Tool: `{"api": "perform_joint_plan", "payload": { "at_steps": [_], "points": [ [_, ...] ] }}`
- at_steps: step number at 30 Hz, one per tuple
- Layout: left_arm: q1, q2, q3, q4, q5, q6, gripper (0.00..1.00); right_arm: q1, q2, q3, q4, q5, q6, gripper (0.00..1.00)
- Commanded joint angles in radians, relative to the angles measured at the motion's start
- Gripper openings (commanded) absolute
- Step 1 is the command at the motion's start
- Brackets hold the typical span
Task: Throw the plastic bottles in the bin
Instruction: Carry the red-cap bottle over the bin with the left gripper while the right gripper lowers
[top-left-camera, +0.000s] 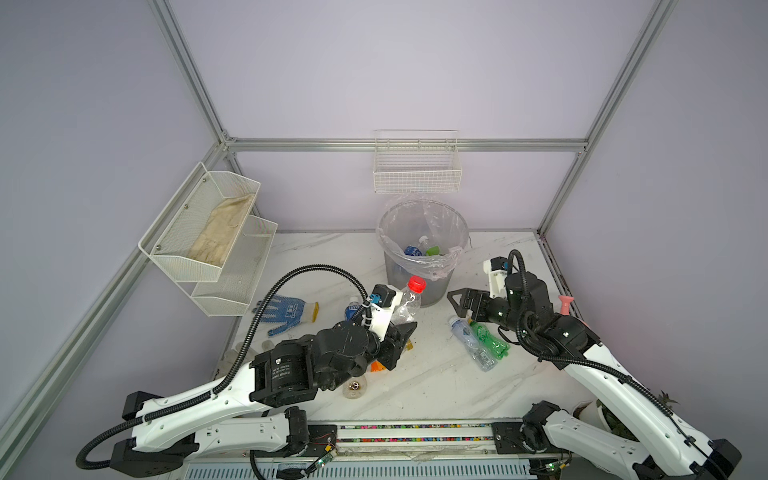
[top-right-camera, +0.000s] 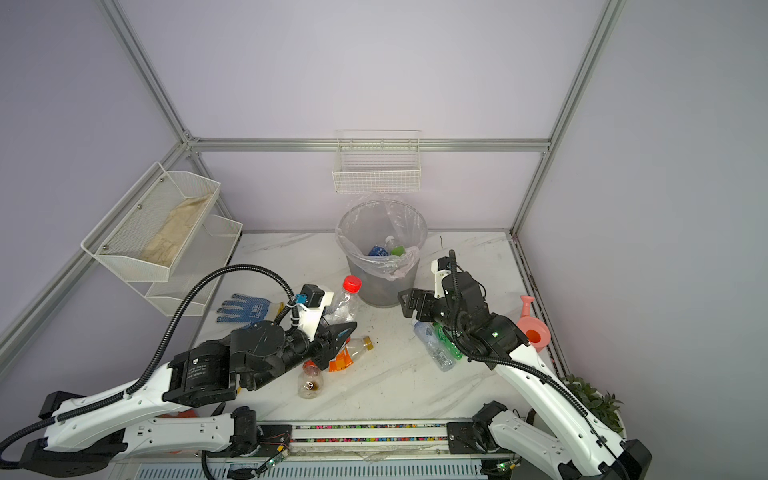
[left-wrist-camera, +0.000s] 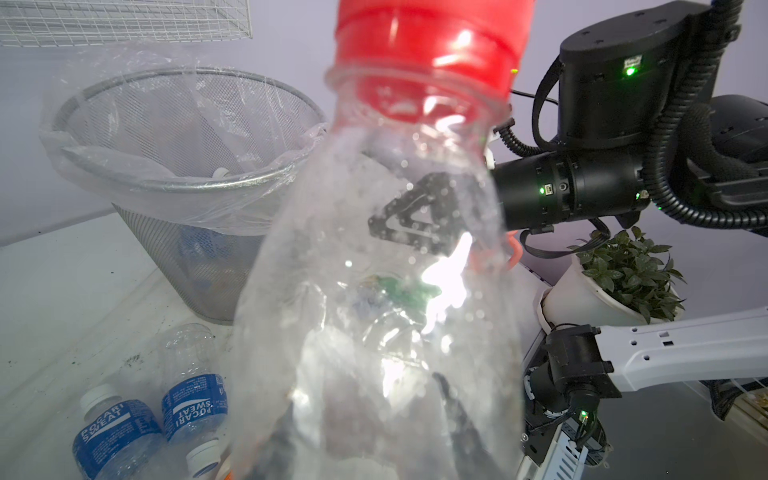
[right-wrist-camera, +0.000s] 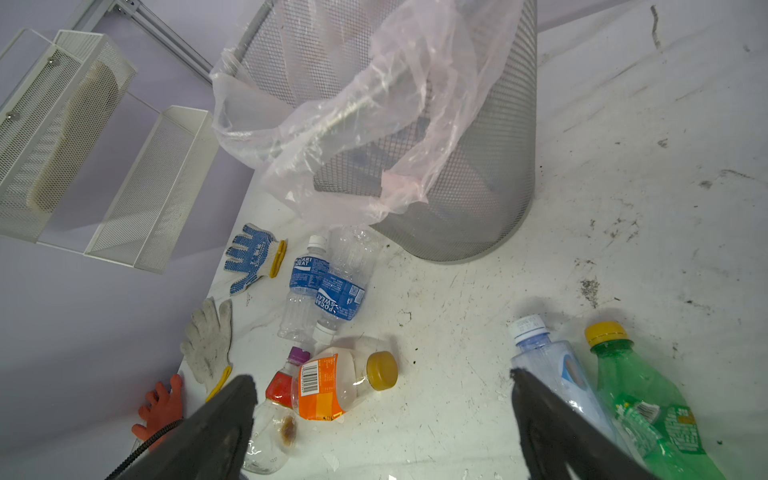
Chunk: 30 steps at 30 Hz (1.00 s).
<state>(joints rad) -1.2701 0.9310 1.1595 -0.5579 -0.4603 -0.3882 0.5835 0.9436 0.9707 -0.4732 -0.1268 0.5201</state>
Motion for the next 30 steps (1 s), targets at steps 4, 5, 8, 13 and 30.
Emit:
{"api": "perform_joint_plan", "payload": {
  "at_steps": [4, 5, 8, 13, 30],
  "points": [
    [0.021, 0.011, 0.153, 0.086, -0.024, 0.083, 0.30, 0.003, -0.036, -0.072, 0.058, -0.040, 0.034, 0.97],
    [0.025, 0.020, 0.168, 0.087, -0.023, 0.091, 0.30, 0.003, -0.042, -0.087, 0.065, -0.045, 0.041, 0.97],
    [0.041, 0.048, 0.212, 0.090, -0.011, 0.110, 0.29, 0.003, -0.061, -0.128, 0.075, -0.054, 0.059, 0.97],
    [0.081, 0.097, 0.275, 0.092, 0.039, 0.124, 0.29, 0.003, -0.100, -0.179, 0.084, -0.060, 0.079, 0.97],
    [0.198, 0.220, 0.442, 0.072, 0.142, 0.155, 0.29, 0.003, -0.177, -0.293, 0.085, -0.076, 0.119, 0.97]
  ]
}}
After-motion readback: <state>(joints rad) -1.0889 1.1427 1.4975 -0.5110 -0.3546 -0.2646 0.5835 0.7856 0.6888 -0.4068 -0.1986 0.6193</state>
